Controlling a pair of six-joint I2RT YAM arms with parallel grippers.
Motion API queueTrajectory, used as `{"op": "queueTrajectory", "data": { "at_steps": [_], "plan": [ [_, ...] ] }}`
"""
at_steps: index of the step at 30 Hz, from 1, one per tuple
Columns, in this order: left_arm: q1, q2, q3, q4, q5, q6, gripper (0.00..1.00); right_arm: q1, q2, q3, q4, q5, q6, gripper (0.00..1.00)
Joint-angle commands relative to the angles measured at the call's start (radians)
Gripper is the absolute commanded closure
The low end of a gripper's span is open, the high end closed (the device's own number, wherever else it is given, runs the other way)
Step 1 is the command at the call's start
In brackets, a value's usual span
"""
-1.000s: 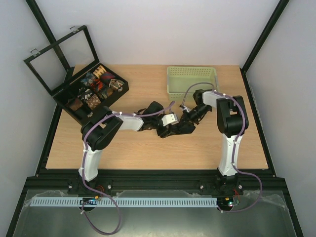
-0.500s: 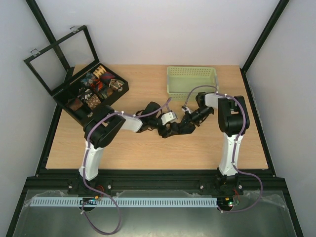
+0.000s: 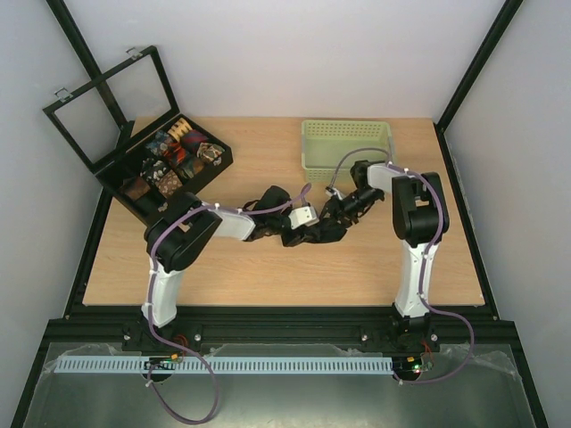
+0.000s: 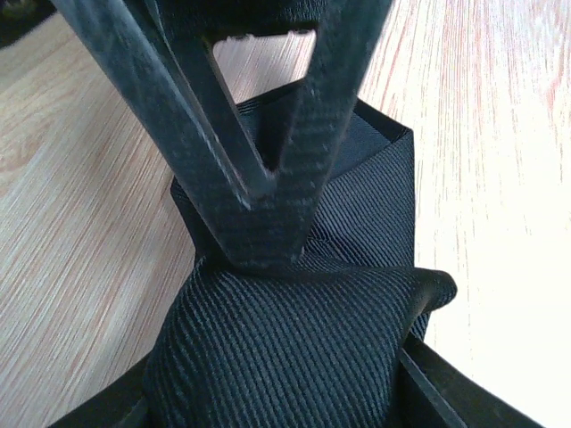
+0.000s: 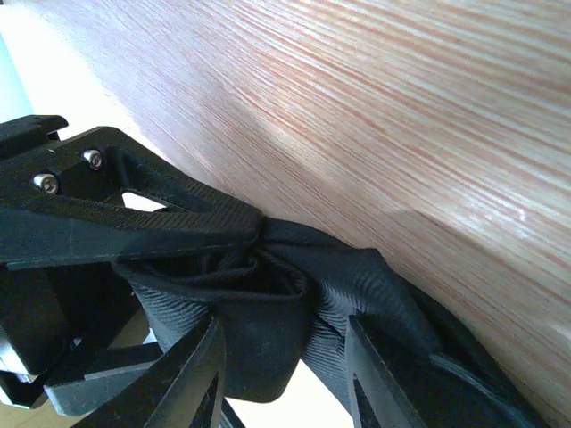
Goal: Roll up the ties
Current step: Roll the tie at the center of the board.
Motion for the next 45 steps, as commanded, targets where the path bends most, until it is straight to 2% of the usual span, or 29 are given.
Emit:
{"op": "queueTrajectory", "data": {
  "at_steps": [1, 8, 15, 18, 21, 28, 33, 45],
  "plan": [
    [-0.004, -0.009, -0.036, -0.185, -0.084, 0.060, 0.53, -0.002, -0.071, -0.015, -0.066, -0.002, 0.002, 0.60],
    [-0.013, 0.006, -0.001, -0.225, -0.099, 0.050, 0.53, 0.073, -0.102, -0.039, -0.041, -0.022, 0.045, 0.60],
    [-0.015, 0.006, 0.007, -0.238, -0.092, 0.049, 0.53, 0.095, -0.021, -0.007, -0.020, 0.090, 0.044, 0.65],
    [-0.015, 0.003, 0.010, -0.246, -0.090, 0.053, 0.53, 0.094, 0.010, 0.019, -0.030, 0.141, 0.027, 0.79],
    [-0.015, 0.005, 0.027, -0.256, -0.085, 0.051, 0.52, 0.095, 0.036, 0.037, -0.057, 0.188, -0.013, 0.98],
    [-0.009, 0.010, 0.075, -0.269, -0.042, 0.044, 0.44, 0.054, 0.040, -0.011, -0.048, 0.217, -0.035, 0.99],
    [-0.006, -0.011, 0.083, -0.222, 0.016, 0.035, 0.26, 0.038, 0.047, -0.049, -0.011, 0.237, -0.031, 0.99],
    [-0.012, 0.057, 0.108, -0.009, 0.114, -0.027, 0.24, 0.023, 0.109, -0.037, 0.045, 0.253, -0.003, 0.99]
  ]
}}
